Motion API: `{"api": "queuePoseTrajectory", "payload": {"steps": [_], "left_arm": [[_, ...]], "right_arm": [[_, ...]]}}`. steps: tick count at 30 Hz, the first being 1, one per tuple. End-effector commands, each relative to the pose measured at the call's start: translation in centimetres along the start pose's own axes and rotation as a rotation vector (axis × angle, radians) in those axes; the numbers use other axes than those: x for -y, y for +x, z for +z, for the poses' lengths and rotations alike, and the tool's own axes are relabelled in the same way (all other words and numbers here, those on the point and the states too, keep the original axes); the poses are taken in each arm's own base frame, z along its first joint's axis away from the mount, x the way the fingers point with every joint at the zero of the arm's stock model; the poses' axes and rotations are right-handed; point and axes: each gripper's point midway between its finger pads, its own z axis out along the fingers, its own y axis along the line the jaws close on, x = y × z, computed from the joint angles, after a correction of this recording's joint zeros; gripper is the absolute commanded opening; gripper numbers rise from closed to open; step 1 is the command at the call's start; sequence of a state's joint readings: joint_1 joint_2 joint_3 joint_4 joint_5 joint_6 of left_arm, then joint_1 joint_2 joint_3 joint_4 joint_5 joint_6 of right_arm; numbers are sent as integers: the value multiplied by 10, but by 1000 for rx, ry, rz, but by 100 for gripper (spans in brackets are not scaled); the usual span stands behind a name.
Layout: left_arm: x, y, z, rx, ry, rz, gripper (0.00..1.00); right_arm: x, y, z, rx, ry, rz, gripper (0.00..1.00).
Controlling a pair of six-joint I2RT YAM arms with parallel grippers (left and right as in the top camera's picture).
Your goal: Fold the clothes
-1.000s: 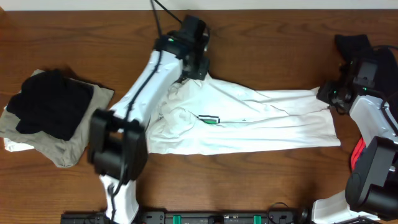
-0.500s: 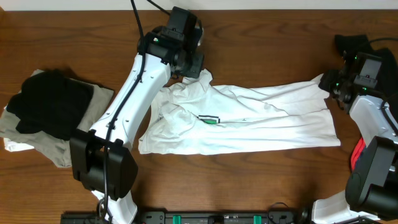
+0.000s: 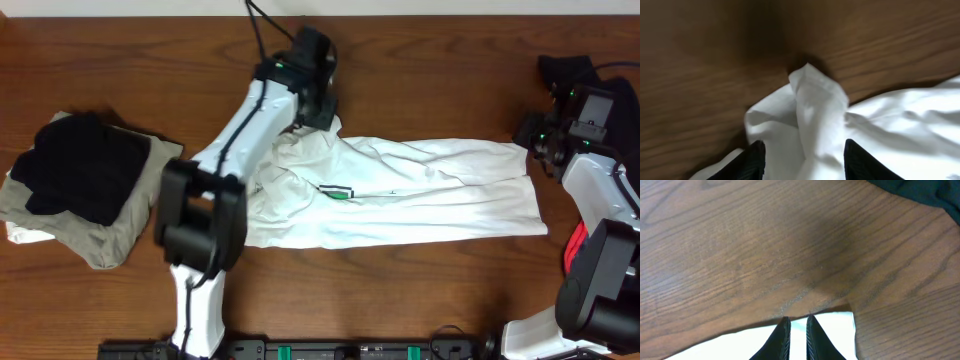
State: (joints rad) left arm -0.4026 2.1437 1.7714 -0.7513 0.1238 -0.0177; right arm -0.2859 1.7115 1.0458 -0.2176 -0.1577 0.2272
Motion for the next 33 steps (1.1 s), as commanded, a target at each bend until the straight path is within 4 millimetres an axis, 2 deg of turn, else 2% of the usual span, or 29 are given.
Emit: {"api": "queuePoseTrajectory", "payload": {"steps": [1, 12, 14, 15, 17, 18, 20, 22, 27, 33], "left_arm": [[9, 0, 15, -9, 5, 47, 53], [19, 2, 33, -13, 12, 83, 53], [18, 5, 39, -27, 11, 82, 44], [18, 7, 43, -37, 10, 83, 36], [16, 11, 49, -52, 7, 104, 10], [15, 11, 49, -53, -3, 104, 6], [11, 10, 47, -49, -26, 104, 6], [7, 8, 41, -41, -54, 105, 6], [0, 6, 10, -29, -88, 103, 6], [4, -10, -59, 75, -86, 74, 6]], "right_arm": [[-1, -6, -8, 18, -2, 10, 11], [4, 0, -8, -4, 23, 7, 11], [4, 2, -8, -10, 24, 8, 11], [4, 2, -8, -12, 25, 8, 11], [4, 4, -8, -17, 27, 9, 11], [5, 4, -8, -19, 30, 9, 11], [5, 5, -8, -22, 31, 6, 11], [5, 5, -8, -24, 31, 7, 11], [5, 5, -8, -24, 31, 7, 11], [5, 5, -8, -25, 32, 7, 11]]}}
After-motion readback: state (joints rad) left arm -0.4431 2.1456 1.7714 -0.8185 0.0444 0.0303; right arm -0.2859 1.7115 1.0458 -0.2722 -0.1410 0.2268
